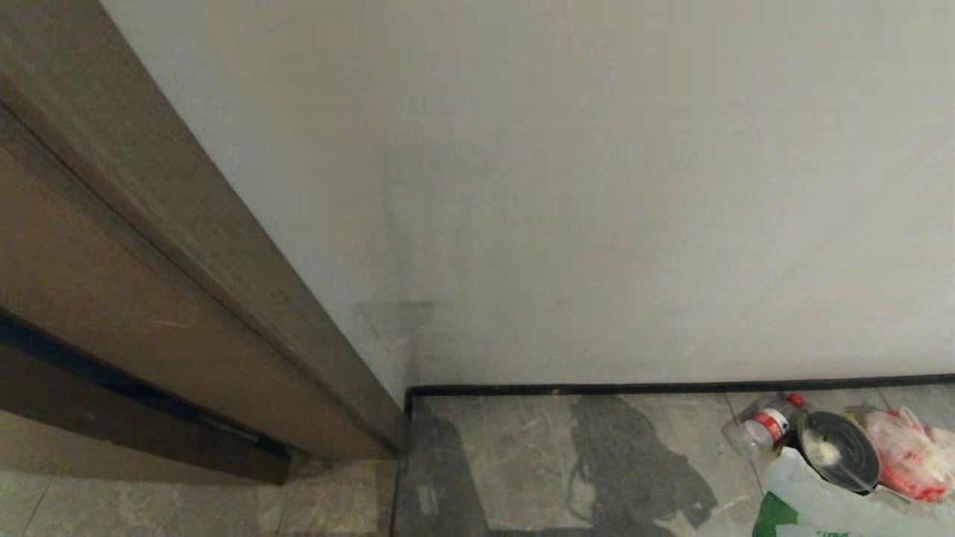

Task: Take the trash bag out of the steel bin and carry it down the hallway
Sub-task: Put the trash bag at the door

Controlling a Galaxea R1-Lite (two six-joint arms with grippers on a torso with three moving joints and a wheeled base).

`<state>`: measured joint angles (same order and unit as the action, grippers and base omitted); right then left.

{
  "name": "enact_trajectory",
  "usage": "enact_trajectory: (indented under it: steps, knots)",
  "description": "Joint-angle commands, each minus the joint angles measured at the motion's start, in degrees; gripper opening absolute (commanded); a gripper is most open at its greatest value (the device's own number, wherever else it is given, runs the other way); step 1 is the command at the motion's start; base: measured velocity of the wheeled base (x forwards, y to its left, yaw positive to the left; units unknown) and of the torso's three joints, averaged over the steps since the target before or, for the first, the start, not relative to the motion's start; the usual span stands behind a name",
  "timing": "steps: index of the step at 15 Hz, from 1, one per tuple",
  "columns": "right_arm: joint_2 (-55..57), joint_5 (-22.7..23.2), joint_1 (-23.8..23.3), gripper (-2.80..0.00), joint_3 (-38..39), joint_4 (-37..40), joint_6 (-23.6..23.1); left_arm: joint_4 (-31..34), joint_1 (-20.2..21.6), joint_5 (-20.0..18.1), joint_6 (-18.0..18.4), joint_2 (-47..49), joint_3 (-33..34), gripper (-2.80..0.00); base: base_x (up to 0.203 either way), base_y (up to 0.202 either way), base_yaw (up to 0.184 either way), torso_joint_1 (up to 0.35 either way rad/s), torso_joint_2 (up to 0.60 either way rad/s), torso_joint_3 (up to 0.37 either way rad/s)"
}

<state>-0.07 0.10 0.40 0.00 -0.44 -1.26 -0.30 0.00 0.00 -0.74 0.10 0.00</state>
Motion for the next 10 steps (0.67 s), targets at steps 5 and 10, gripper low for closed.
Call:
enact_trajectory:
  steps: [5, 10]
  knots:
    - [0.77, -0.50, 0.04, -2.80, -4.31, 2.68, 0.57, -0.05, 0.00, -0.09, 0.12, -0.01, 0.00, -2.80, 0.000, 0.000, 0.000, 0.003, 0.00, -0.114]
    - [20.23, 4.81, 0.04, -2.80, -31.48, 23.99, 0.31, -0.05, 0.00, -0.09, 0.12, -0.01, 0.00, -2.80, 0.000, 0.000, 0.000, 0.000, 0.00, 0.000]
